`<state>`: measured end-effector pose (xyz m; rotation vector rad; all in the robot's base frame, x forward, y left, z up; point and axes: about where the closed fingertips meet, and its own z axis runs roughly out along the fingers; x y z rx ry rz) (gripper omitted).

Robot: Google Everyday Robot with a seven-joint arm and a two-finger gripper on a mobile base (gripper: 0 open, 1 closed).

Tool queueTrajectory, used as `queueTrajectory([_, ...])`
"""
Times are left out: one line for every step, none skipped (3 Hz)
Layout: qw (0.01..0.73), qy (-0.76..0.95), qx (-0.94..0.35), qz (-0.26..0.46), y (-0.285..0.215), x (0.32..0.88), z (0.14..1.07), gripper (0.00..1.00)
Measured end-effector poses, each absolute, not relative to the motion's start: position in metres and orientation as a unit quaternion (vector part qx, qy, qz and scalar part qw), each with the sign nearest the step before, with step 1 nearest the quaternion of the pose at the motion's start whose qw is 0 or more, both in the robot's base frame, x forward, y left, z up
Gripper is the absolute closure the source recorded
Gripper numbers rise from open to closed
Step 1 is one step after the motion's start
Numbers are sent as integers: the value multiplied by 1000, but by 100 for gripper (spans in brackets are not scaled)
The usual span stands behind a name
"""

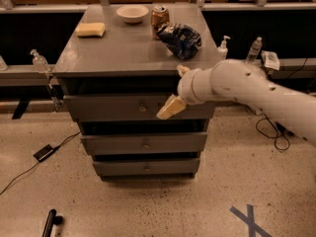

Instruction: Open top drawer

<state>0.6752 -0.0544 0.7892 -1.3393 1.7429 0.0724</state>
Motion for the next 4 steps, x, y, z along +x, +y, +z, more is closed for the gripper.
queueTrajectory([490,689,-532,34,-32,691,762,0])
queueTrajectory([490,689,-532,34,-32,691,762,0])
queueTrajectory([491,685,-535,49,-31,689,759,0])
queueTrajectory([495,679,-540,59,-32,671,761,1])
